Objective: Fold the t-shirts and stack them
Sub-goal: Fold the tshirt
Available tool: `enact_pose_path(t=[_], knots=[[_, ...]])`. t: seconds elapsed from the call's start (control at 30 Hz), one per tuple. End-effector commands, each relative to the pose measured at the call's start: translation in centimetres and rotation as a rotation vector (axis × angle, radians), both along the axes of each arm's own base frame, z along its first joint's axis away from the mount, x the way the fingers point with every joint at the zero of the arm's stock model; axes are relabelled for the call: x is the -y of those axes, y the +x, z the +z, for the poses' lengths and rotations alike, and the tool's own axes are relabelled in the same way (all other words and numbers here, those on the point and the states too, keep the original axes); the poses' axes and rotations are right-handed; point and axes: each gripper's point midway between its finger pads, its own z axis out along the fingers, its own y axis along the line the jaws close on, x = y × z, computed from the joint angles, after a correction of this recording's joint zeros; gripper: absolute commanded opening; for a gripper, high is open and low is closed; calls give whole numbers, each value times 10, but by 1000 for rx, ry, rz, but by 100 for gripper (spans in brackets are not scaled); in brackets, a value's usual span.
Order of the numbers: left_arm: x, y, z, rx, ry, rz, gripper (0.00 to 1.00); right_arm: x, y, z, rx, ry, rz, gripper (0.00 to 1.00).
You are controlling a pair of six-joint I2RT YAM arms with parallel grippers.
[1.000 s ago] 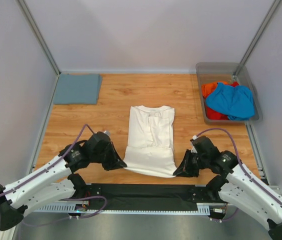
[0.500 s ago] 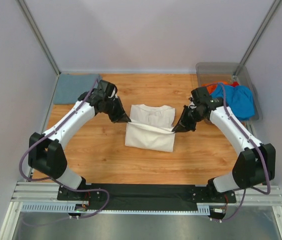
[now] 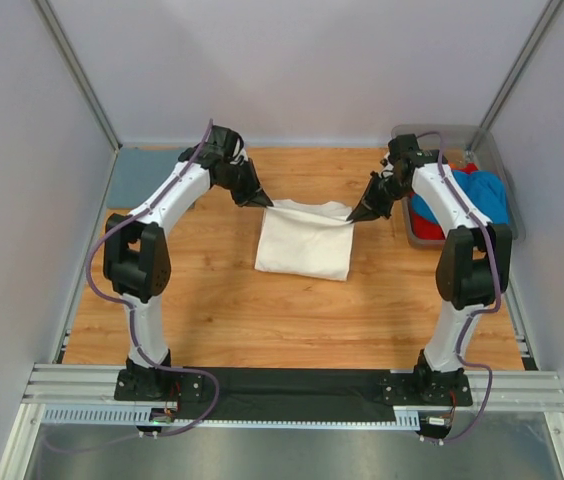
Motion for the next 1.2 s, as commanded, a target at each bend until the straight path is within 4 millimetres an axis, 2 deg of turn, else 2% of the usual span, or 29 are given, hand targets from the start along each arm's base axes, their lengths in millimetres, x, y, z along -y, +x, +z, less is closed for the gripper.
enact_pose_path(t=[0.0,0.07,0.2,0.27,0.3,0.33,0.37,0.4,0.43,0.47,0.5,0.53,0.57,0.6,0.63,0.67,0.7,0.73,0.77,0.8,0.83,0.87,0.9,0.93,0.97,1.0,1.1,1.13,1.17], knots=[[-2,29,13,77,-47,-6,0,-4,24,1,33,32,31,0],[-5,37,0,64,-47,6,0,-6,34,-2,40,37,43,1],[-13,62,-24,55,-61,26,0,-7,67,-12,61,35,40,1],[-13,76,-23,94,-66,29,0,-6,80,-14,78,34,32,1],[-12,87,-30,121,-66,30,0,-7,94,-8,128,40,25,0],[-13,102,-21,170,-77,30,0,-4,103,-18,134,34,12,1],[-12,111,-23,191,-75,28,0,0,113,-22,154,30,-5,1],[-12,127,-43,209,-56,29,3,3,132,-24,218,25,-19,1],[-8,143,-35,260,-72,24,6,12,146,-42,228,-11,-45,1],[-5,153,-39,275,-78,22,14,24,159,-49,231,-13,-88,2],[2,159,-64,230,-109,8,31,29,175,-51,269,5,-112,24],[9,176,-37,308,-136,-13,46,33,188,-49,303,15,-125,35],[3,179,-43,299,-82,2,62,37,198,-61,326,-12,-118,38],[3,188,-35,357,-78,-7,67,44,202,-63,326,-41,-123,44],[3,189,-34,382,-69,-11,68,49,215,-46,377,-60,-124,50],[-2,192,-25,413,-64,-2,72,54,216,-44,381,-71,-124,60],[-5,191,5,478,-65,-5,82,55,213,-39,397,-89,-107,64],[-9,184,6,504,-21,-38,94,58,211,-33,408,-115,-105,67],[-15,180,10,518,29,-33,96,59,200,-24,409,-120,-95,72],[-20,171,40,574,48,-41,100,57,193,-23,405,-115,-84,75],[-25,159,27,542,72,-52,100,54,184,-22,394,-100,-71,76],[-28,152,26,548,92,-67,100,51,164,-42,326,-90,-58,82],[-27,144,41,592,75,-95,99,48,160,-27,372,-69,-50,84],[-28,133,19,551,83,-122,99,43,150,-32,359,-46,-31,86],[-27,127,12,552,83,-164,98,39,143,-38,348,-32,-15,87],[-21,116,0,516,54,-215,98,35,130,-51,305,-14,-3,87],[-18,100,-27,430,31,-264,95,24,107,-67,247,-3,65,88],[-17,91,-40,395,26,-271,95,21,103,-67,250,-4,80,88],[-14,91,-42,406,16,-273,95,15,99,-70,246,2,95,88]])
